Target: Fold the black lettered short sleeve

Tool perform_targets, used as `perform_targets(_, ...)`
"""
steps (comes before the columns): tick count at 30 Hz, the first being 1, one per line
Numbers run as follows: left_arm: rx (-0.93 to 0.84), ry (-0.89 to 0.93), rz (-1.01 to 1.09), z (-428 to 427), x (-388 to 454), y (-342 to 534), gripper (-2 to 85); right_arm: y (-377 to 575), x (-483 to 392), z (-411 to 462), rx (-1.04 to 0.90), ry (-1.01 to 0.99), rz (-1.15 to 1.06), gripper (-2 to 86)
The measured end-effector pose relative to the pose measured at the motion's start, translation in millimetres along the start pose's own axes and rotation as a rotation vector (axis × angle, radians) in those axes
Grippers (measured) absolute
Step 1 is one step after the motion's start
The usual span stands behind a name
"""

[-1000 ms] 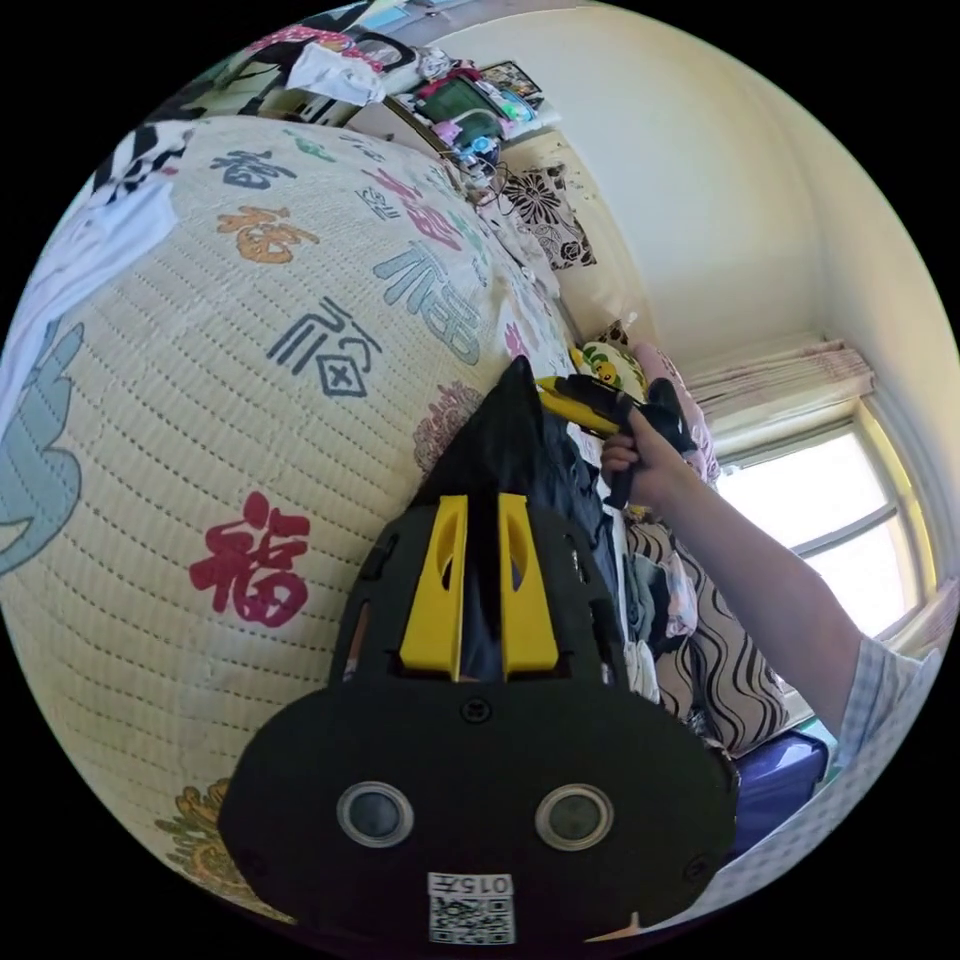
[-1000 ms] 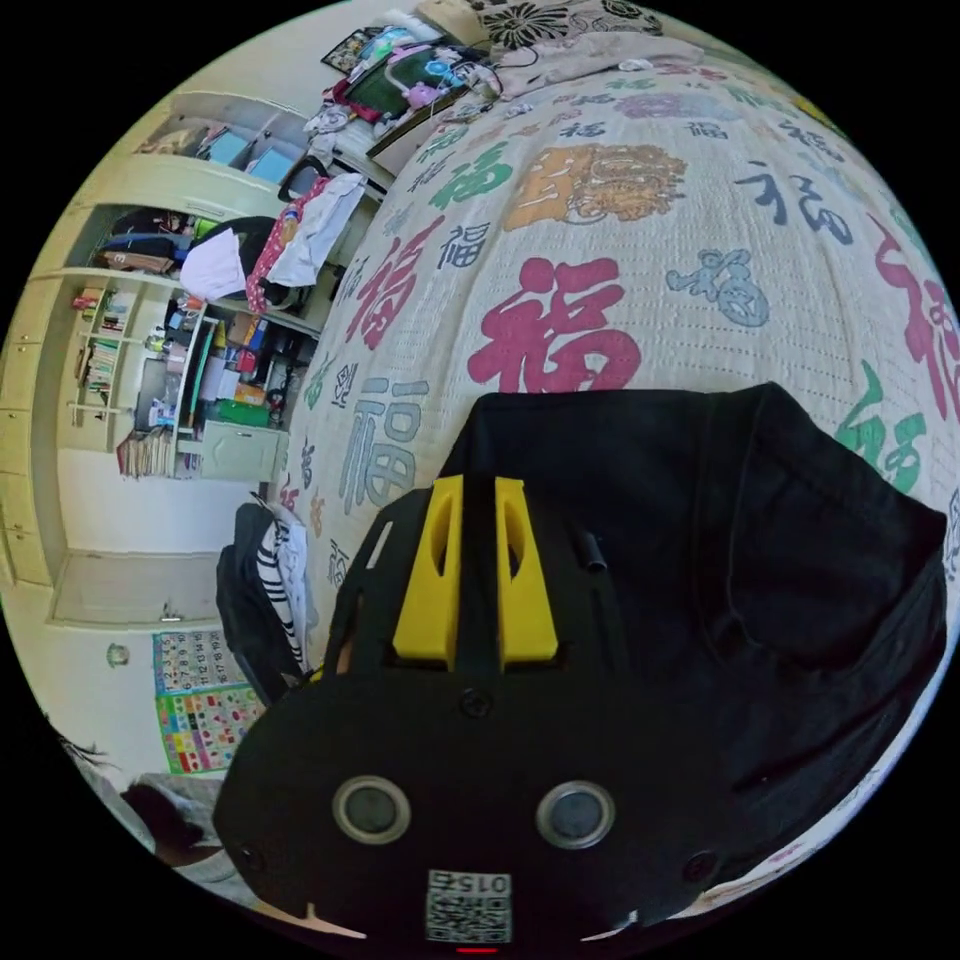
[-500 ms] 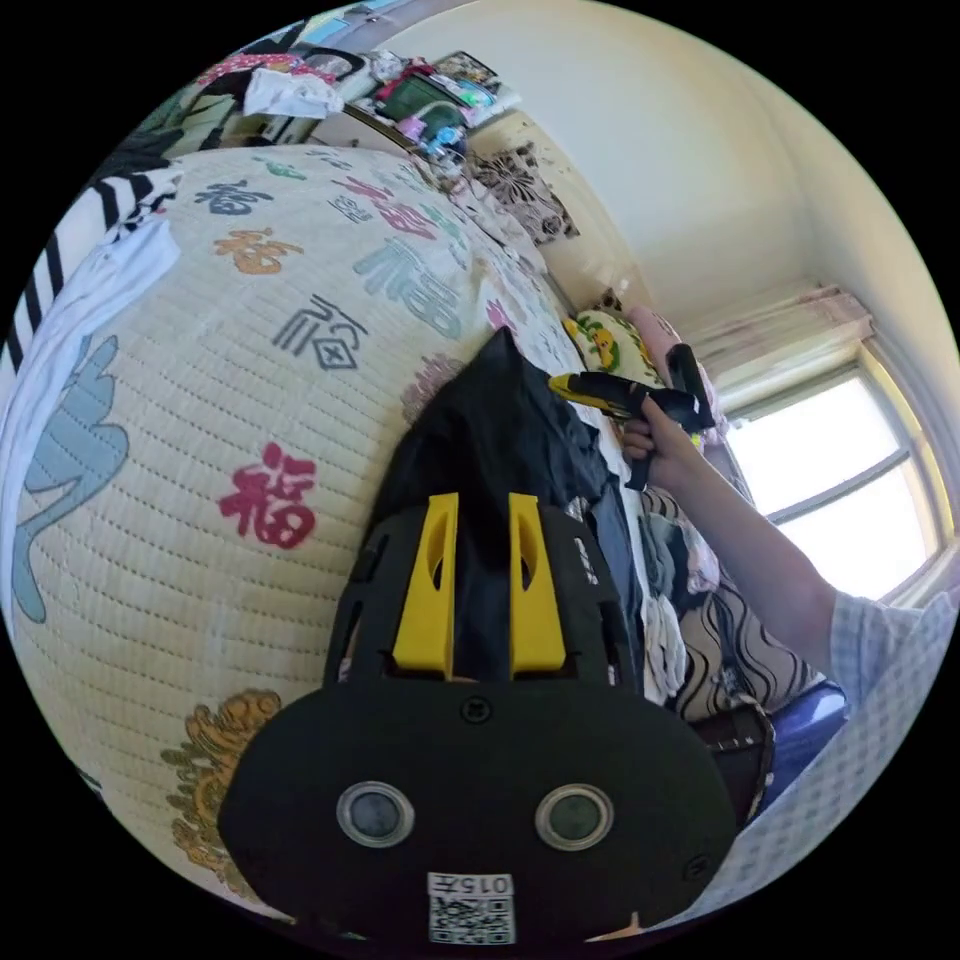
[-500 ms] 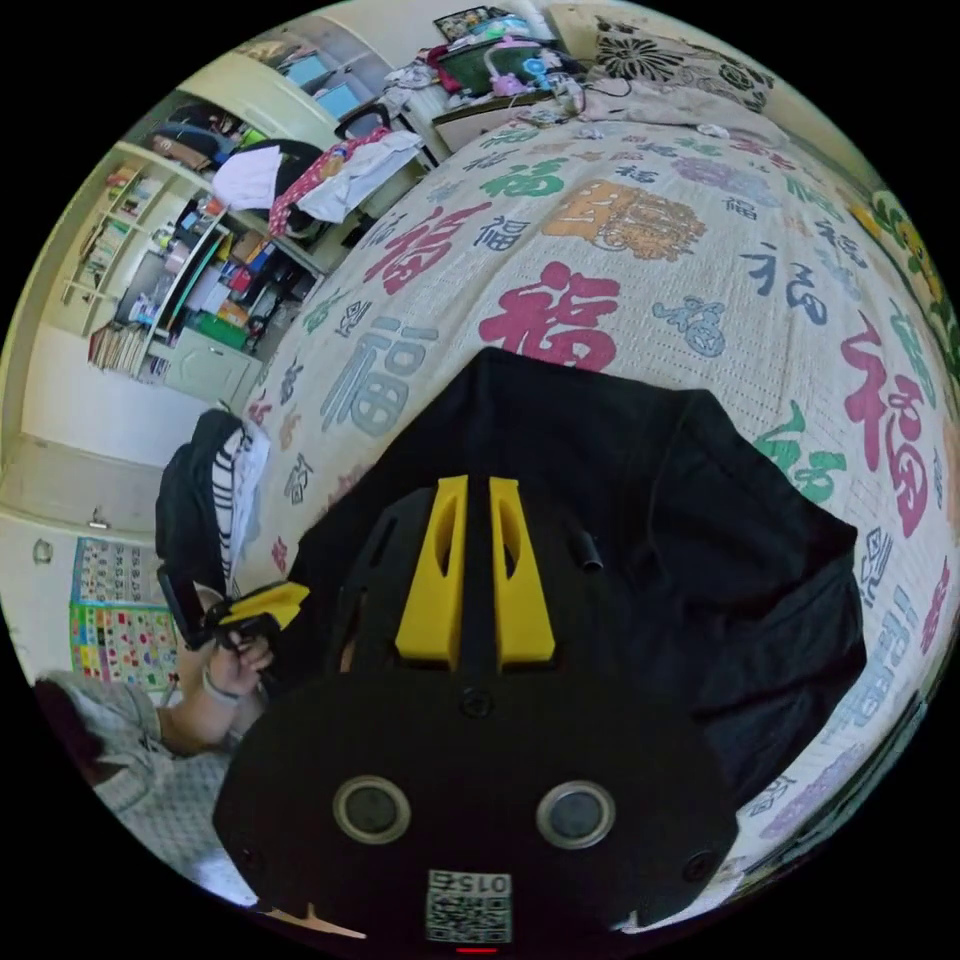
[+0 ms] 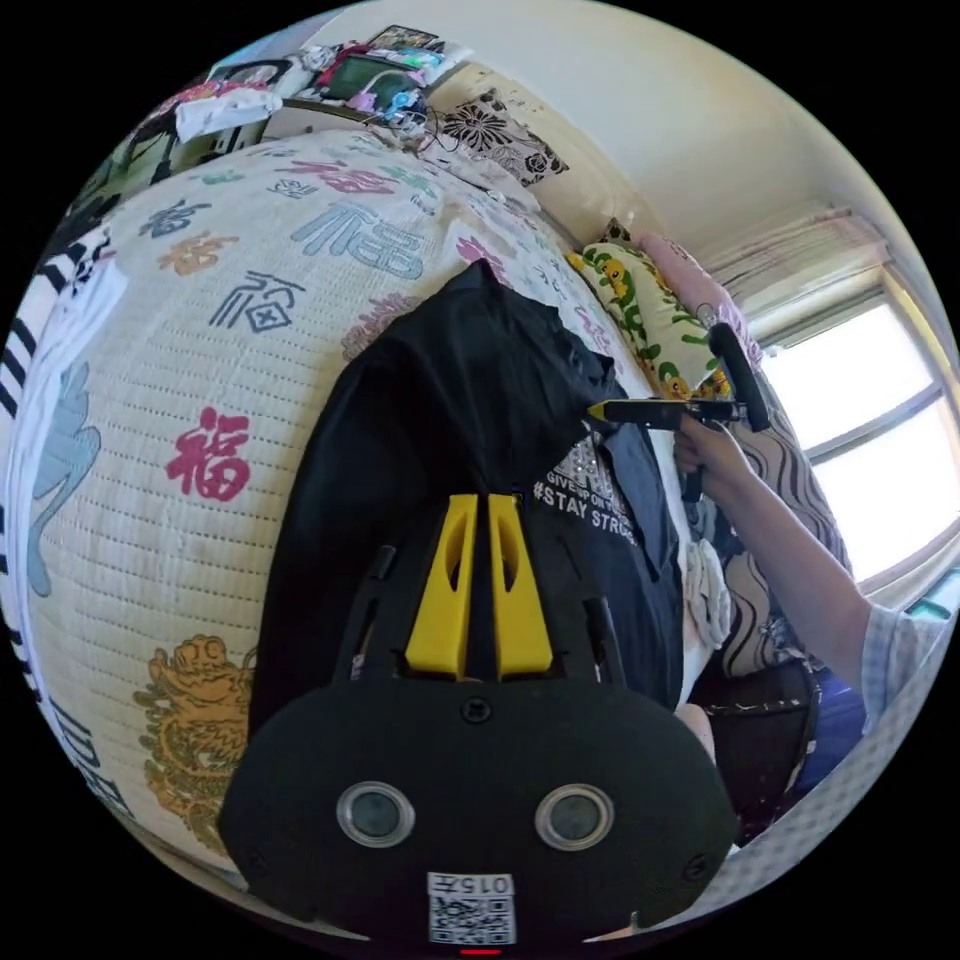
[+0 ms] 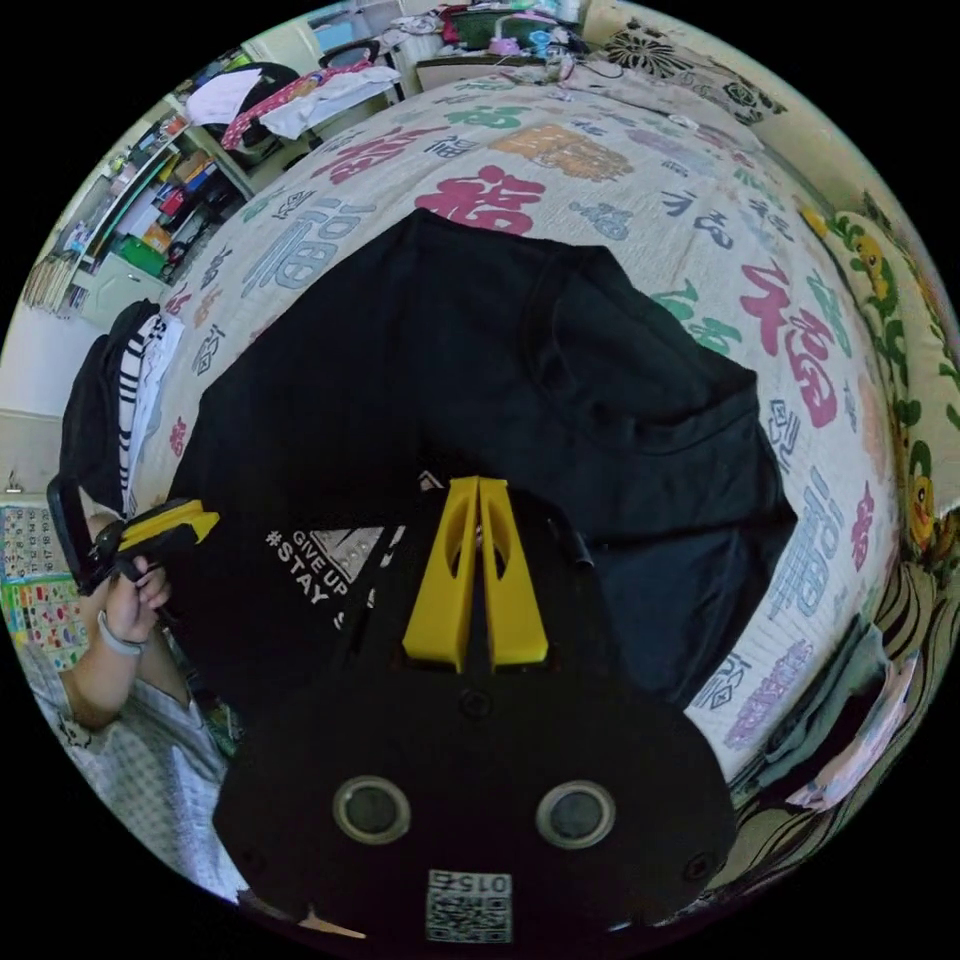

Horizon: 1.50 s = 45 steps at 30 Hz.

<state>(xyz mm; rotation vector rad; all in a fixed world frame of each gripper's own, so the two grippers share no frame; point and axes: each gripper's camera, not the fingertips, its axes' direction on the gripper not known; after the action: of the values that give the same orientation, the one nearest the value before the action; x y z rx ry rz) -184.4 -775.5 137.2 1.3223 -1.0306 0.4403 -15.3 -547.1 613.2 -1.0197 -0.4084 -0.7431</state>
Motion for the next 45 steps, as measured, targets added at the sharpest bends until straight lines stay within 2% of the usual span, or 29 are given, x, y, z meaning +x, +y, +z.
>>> perform_targets(3, -0.059, 0.071, -0.066, 10, -4, -7, 4.3, 13, 8, -5, 0.004, -0.115, 0.022, -0.5)
perform_targets(7, -0.063, 0.106, -0.038, -16, 4, -19, 7.7, 38, 28, -34, 0.112, -0.099, 0.066, 2.6)
perform_targets(9, 0.004, 0.110, 0.117, -39, 28, -49, 8.6, 55, 51, -52, 0.168, -0.015, 0.102, 4.4)
perform_targets(11, -0.068, 0.099, 0.288, -33, 56, -92, 9.1, 63, 68, -62, 0.195, 0.036, 0.134, 4.9)
perform_targets(15, -0.128, 0.008, 0.552, 20, 137, -187, 9.3, 68, 92, -81, 0.297, 0.013, 0.177, 6.7)
perform_targets(18, -0.148, -0.139, 0.762, 76, 202, -225, 8.6, 61, 96, -82, 0.261, 0.060, 0.147, 7.9)
perform_targets(21, -0.297, -0.079, 0.738, 138, 229, -259, 8.9, 56, 97, -72, 0.169, 0.099, 0.111, 9.4)
perform_targets(25, -0.421, -0.216, 0.729, 193, 243, -274, 11.3, 62, 104, -62, 0.086, 0.117, 0.118, 10.9)
perform_targets(28, -0.520, -0.267, 0.741, 218, 248, -271, 11.5, 76, 110, -59, 0.075, 0.027, 0.138, 10.5)
perform_targets(32, -0.518, -0.241, 0.770, 216, 257, -260, 6.3, 100, 98, -64, 0.052, -0.025, 0.061, 1.7)
perform_targets(35, -0.626, -0.177, 0.748, 213, 264, -255, 2.4, 114, 86, -68, -0.017, -0.051, 0.025, -0.1)
perform_targets(37, -0.592, -0.200, 0.791, 203, 274, -249, 1.6, 123, 78, -74, -0.024, -0.004, 0.034, -0.6)
perform_targets(40, -0.510, -0.250, 0.811, 181, 296, -245, 0.8, 141, 67, -99, 0.068, 0.097, 0.098, -0.9)
perform_targets(45, -0.350, -0.191, 0.779, 127, 330, -250, 0.4, 176, 56, -146, 0.188, 0.174, 0.207, -1.0)
